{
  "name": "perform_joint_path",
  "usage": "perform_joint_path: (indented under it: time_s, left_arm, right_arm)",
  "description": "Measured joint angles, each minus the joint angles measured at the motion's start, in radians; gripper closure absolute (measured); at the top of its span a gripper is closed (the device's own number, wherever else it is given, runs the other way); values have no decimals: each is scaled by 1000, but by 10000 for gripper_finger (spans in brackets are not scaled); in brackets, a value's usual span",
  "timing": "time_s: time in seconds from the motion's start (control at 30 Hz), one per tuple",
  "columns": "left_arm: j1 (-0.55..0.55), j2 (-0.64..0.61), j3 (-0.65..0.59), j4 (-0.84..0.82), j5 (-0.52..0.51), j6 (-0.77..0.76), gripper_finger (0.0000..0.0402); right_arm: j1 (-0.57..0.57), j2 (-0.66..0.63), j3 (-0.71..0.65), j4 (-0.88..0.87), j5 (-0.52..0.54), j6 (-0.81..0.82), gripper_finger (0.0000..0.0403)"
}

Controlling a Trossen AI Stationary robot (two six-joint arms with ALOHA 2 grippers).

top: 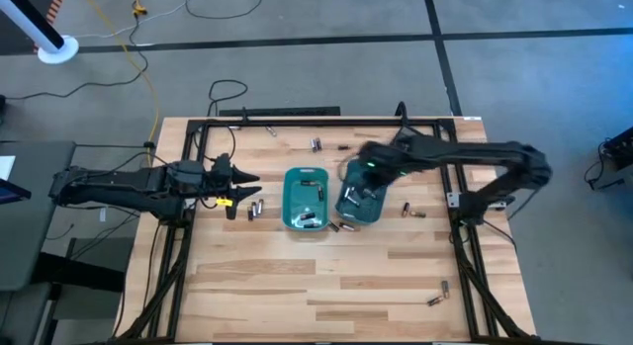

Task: Sort batteries
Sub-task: Put the black battery into the green bin

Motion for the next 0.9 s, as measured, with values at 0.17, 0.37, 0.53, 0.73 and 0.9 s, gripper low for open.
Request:
perform_joint_path:
  time_s: [0.17, 0.37, 0.53, 0.73, 0.9]
  left_arm:
    - [0, 0, 0, 0, -1, 18, 260]
    - [0, 0, 0, 1, -7, 20, 260]
    - [0, 0, 0, 3, -7, 21, 260]
    - [0, 0, 0, 4, -7, 21, 260]
    - [0, 0, 0, 4, -7, 21, 260]
  right_arm:
    - [66, -193, -170, -7, 56, 231, 284]
    - [127, -324, -423, -37, 38, 596, 284]
    - [158, -362, -552, -35, -38, 717, 285]
    - [125, -359, -606, -36, -101, 518, 285]
    - [49, -333, -605, -39, -177, 296, 285]
